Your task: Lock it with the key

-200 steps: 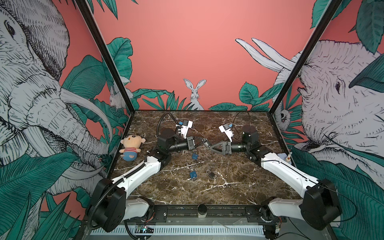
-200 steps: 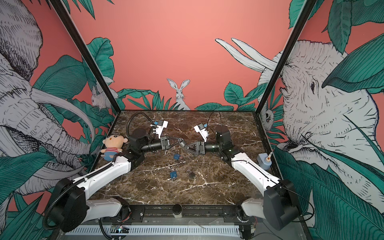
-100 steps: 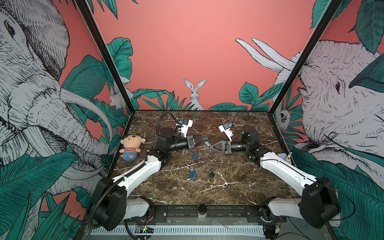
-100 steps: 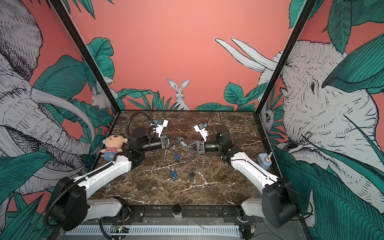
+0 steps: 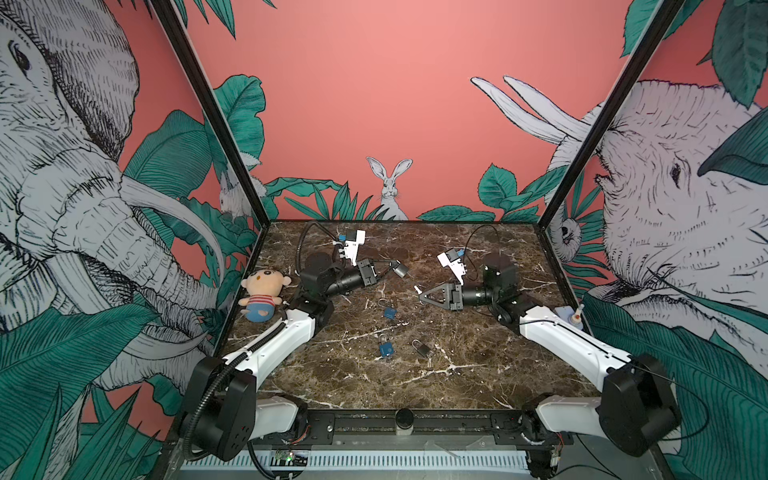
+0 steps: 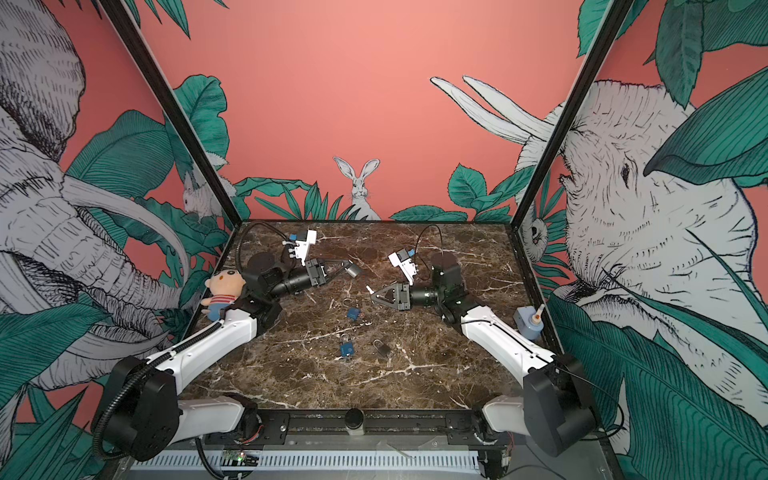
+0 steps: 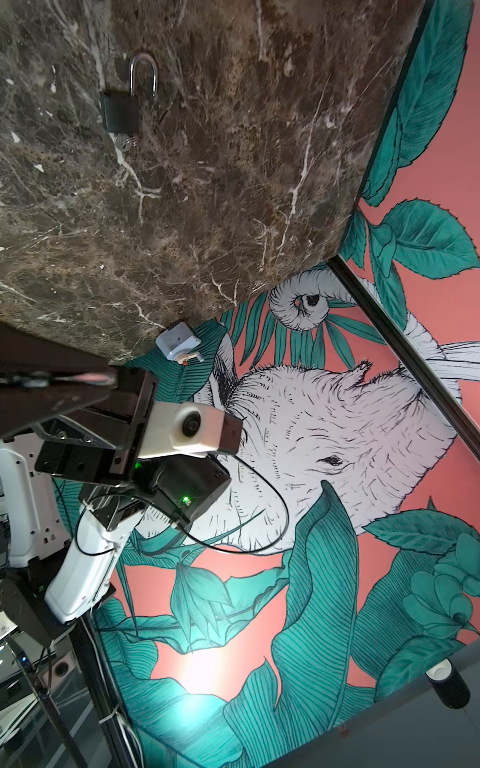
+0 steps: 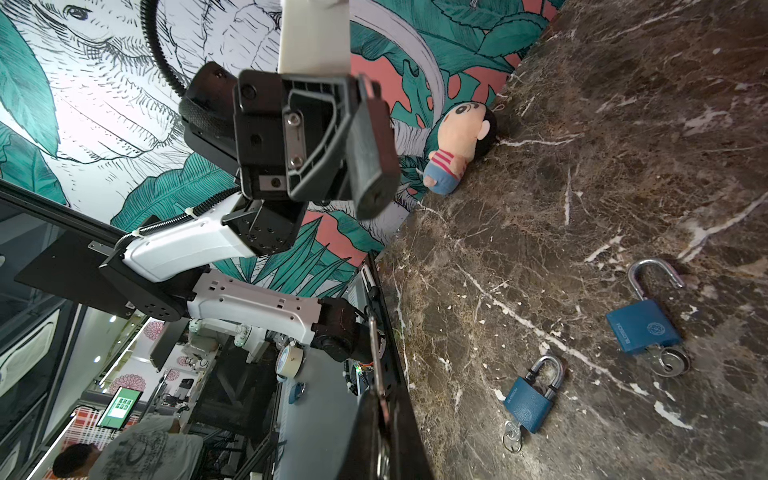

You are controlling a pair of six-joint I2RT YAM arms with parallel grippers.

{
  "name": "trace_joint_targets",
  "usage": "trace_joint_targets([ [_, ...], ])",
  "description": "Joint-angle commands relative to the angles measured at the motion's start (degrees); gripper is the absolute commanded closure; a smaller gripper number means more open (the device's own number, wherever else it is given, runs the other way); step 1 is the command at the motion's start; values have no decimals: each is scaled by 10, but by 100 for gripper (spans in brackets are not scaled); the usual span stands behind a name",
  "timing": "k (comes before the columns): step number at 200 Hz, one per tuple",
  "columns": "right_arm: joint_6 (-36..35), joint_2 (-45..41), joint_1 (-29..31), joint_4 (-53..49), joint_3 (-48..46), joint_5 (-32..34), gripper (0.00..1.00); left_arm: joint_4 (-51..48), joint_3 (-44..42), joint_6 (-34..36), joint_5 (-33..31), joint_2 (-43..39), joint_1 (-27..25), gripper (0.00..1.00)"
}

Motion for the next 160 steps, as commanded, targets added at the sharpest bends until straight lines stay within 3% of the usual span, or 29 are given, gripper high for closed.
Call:
trace_joint_targets([
  [1,-4,-20,-10,15,-14,2,100,-16,13,24,3,-13,2,100],
  [44,-52,-65,-60,-78,-42,86,100,-232,65,185,-10,2,-11,100],
  [115,-88,-141,-178,-172,-73,148,100,-365,212,302,-41,198,-123,100],
  [160,-58,-171,-281,-166,-99,138,100,-368,307,293,-46,323,-159,100],
])
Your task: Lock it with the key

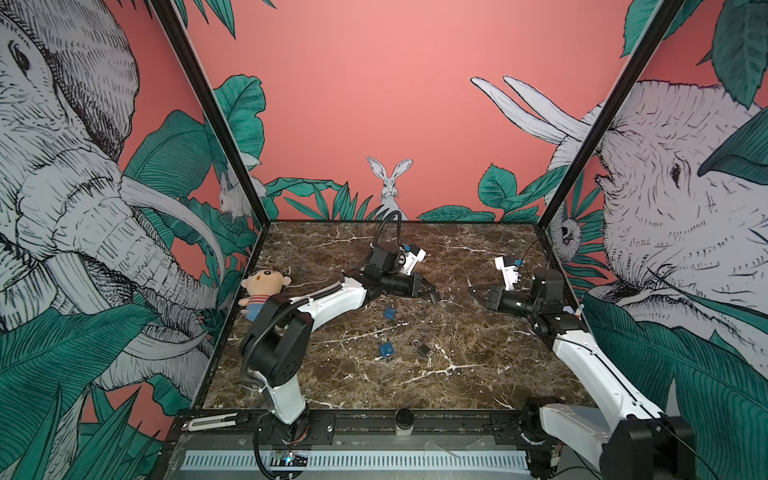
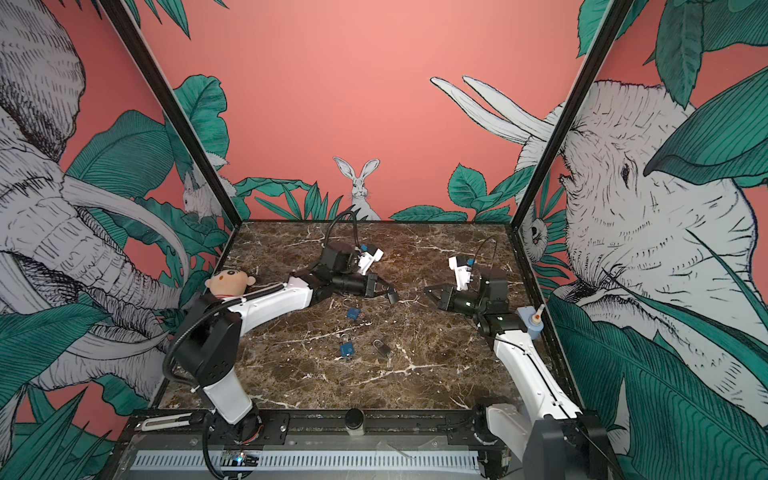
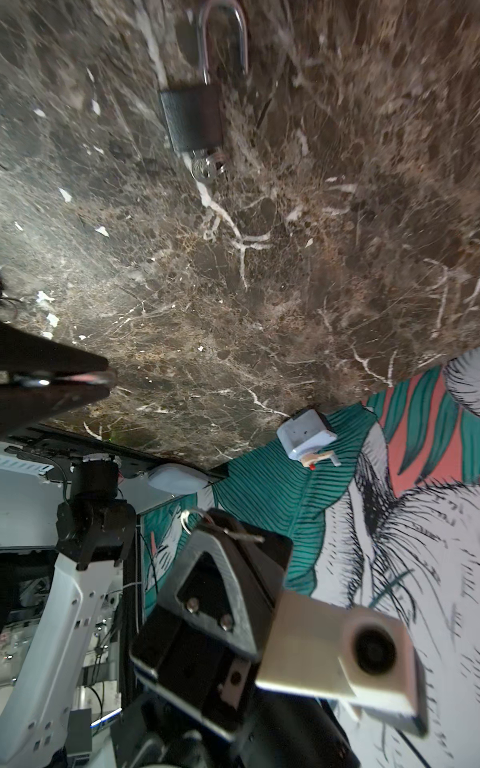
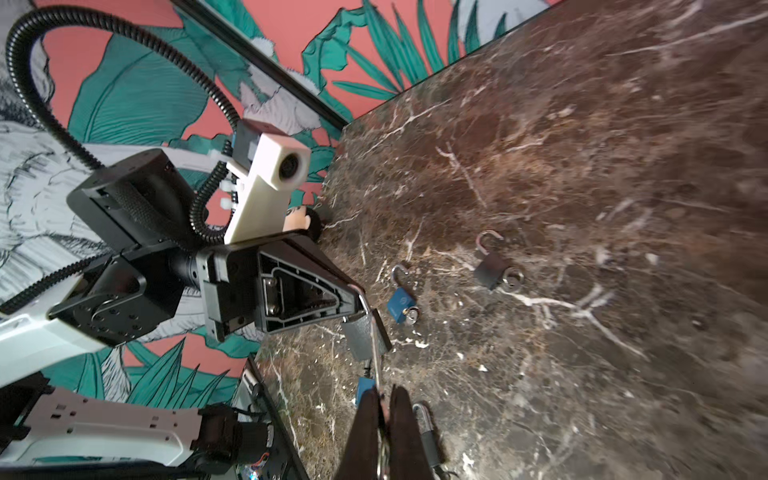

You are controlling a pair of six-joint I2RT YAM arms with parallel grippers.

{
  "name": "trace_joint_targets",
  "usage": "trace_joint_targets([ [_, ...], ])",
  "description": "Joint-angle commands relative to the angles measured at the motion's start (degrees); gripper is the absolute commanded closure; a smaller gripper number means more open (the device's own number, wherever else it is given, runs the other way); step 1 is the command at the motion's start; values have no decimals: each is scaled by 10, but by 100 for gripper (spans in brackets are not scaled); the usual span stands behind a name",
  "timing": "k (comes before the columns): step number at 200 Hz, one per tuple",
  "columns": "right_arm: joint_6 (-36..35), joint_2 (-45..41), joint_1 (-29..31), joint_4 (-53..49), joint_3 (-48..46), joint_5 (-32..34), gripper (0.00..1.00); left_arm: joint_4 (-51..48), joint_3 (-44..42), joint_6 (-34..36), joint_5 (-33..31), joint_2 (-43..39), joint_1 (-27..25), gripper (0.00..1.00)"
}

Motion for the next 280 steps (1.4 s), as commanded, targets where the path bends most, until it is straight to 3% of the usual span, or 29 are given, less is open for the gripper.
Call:
trace_joint_targets([
  [1,12,-17,-41,3,-8,-1,100,-18,47,18,-7,33,-9,100],
  [40,43,-39,-84,46,-21,-8,100,-47,144,24,-10,128,-46,100],
  [131,52,-47,-97,60,-22,-20,100,-104,327,7,-21,302,-68,100],
  [280,42,-25,-97,52,-20,-16,100,-119,428,-36,-18,403,-88,100],
])
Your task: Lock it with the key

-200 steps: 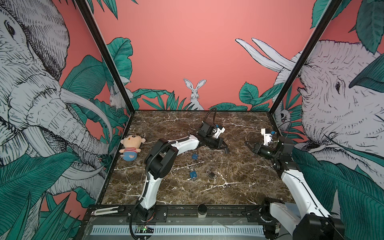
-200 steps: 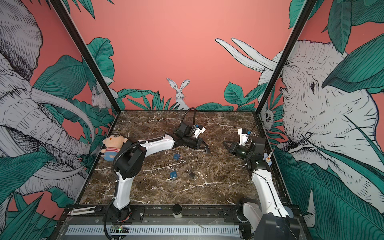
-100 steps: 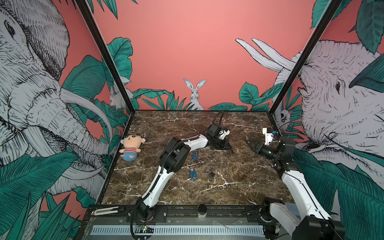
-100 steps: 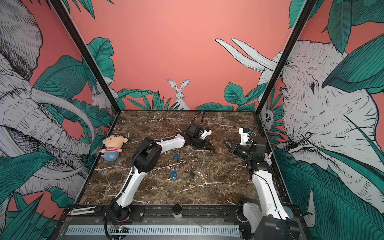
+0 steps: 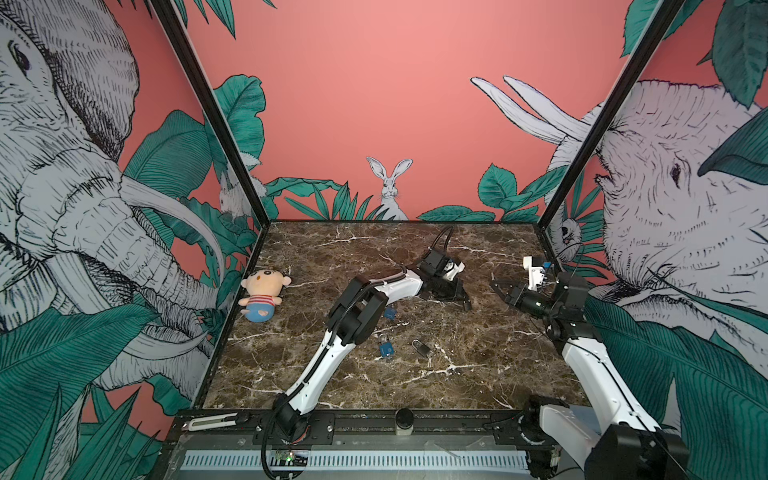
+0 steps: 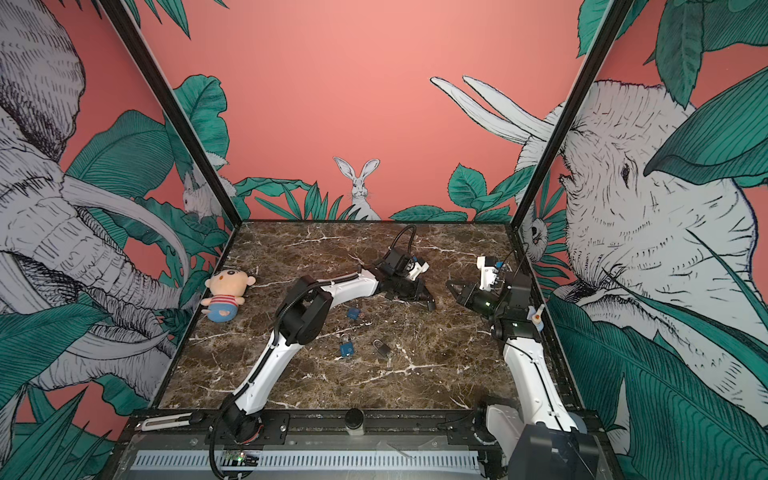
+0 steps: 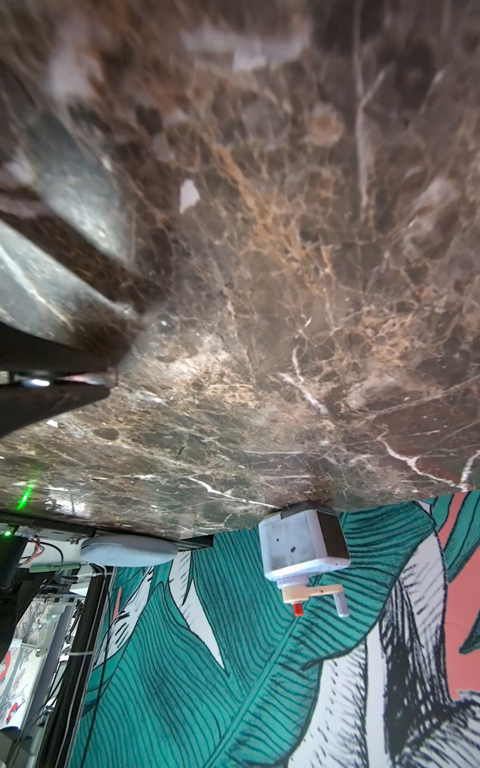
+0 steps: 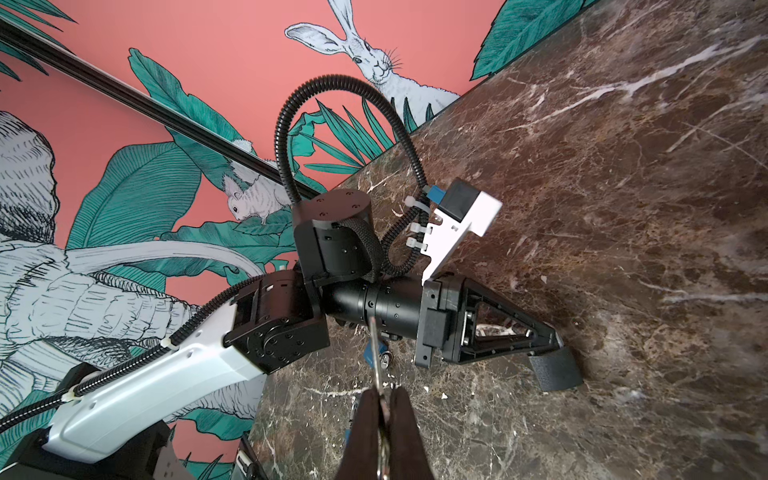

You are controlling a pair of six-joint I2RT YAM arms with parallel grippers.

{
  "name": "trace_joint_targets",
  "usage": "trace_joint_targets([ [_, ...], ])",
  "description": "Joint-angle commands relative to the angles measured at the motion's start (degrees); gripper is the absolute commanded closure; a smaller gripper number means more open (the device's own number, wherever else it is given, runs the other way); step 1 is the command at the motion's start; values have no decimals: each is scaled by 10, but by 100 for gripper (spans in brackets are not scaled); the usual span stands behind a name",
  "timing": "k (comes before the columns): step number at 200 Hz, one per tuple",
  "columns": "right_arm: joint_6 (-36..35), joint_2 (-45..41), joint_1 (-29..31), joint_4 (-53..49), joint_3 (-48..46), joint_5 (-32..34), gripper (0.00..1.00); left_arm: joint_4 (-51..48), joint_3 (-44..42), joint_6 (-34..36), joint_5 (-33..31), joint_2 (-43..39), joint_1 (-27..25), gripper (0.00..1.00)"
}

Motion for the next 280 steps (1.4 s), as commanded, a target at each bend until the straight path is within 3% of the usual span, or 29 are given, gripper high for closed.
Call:
trace_joint_targets([
  [1,-7,-1,-2,20,-3,-7,100,-4,19,-6,7,3,-6,100],
  [27,-9,3,-1,17,-5,-1,100,-6,24,-8,6,8,-6,100],
  [74,-37,4,0,-30,-10,42,100,-23,39,0,-11,7,-5,67],
  [138,-99,24,27,-122,1,137,100,-29,6,2,-68,-40,14,64],
  [211,-132,114,68,-170,16,236,100,71,-200,-13,-87,-224,54,65],
  [280,-136,214,92,-143,38,295,100,99,-314,2,-90,-371,66,65],
])
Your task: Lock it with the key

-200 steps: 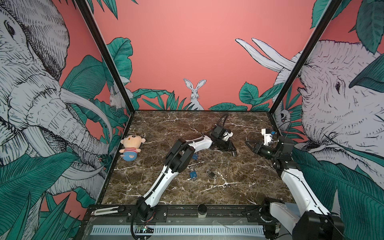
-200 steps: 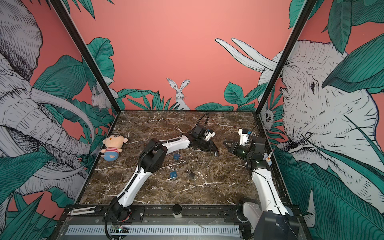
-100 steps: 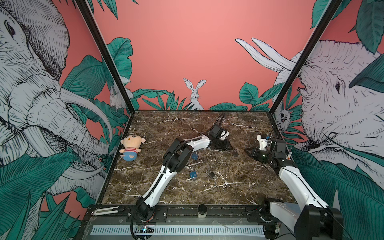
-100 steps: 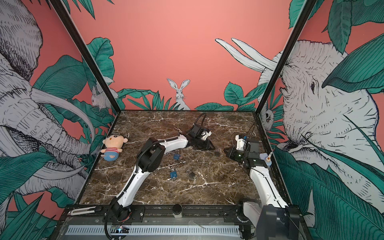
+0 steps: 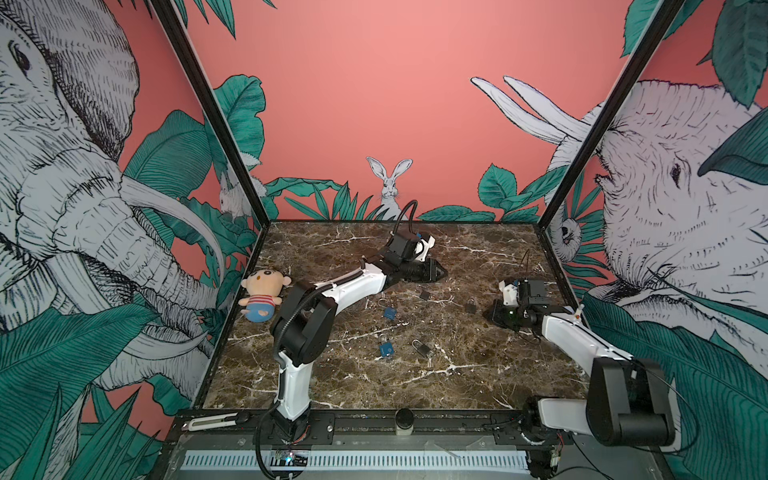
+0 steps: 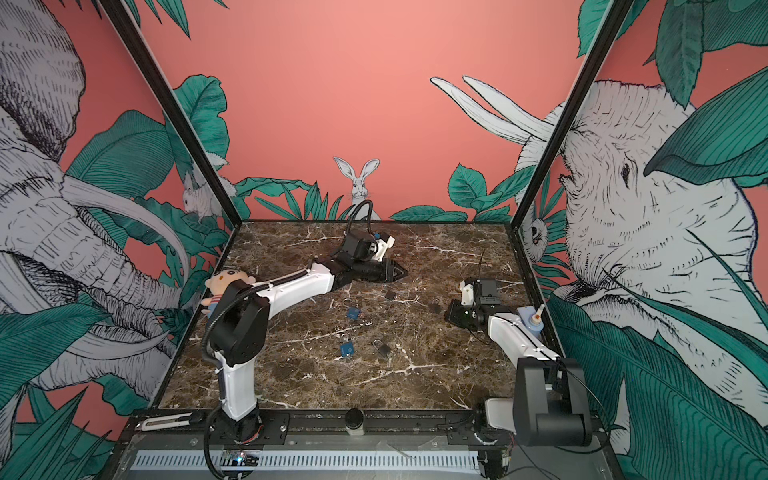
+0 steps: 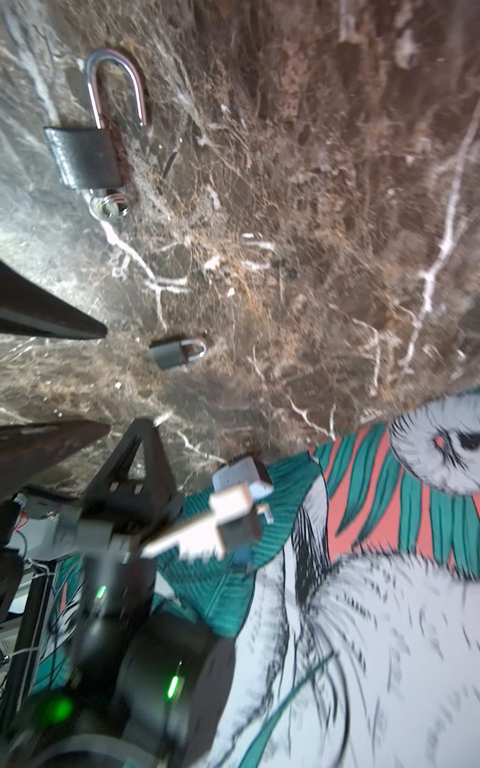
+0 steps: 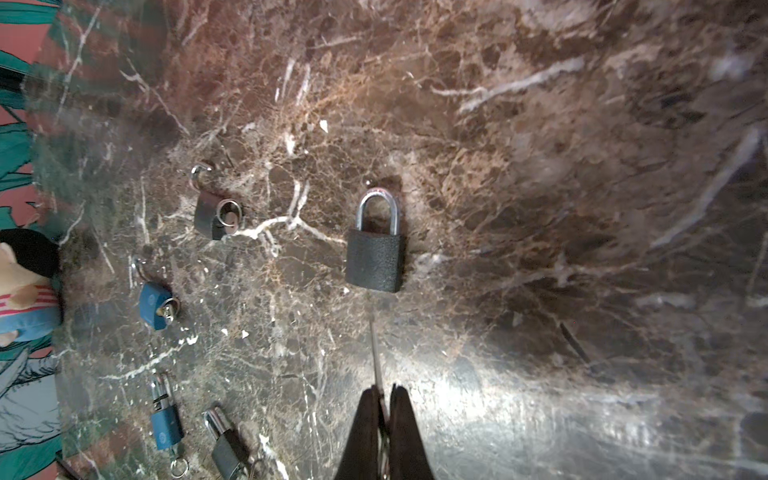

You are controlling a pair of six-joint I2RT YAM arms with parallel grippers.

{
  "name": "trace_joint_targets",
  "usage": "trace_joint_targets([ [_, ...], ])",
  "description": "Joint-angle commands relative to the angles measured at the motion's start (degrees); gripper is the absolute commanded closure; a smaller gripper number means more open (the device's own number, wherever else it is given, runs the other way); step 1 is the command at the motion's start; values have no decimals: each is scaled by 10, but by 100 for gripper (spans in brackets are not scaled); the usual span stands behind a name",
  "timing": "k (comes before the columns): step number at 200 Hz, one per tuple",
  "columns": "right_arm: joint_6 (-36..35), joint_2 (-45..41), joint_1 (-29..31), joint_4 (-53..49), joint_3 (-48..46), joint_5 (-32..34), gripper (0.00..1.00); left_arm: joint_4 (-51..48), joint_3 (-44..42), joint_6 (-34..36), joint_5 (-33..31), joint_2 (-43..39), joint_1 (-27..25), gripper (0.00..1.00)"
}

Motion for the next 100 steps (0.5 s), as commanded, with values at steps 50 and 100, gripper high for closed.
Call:
trace_joint_targets([
  [50,5,78,11,54,33,40,100,32,-82,7,-3,-91,27,65],
  [100,15,127,26,74,54,46,99,53,-102,-6,6,-92,34,65],
])
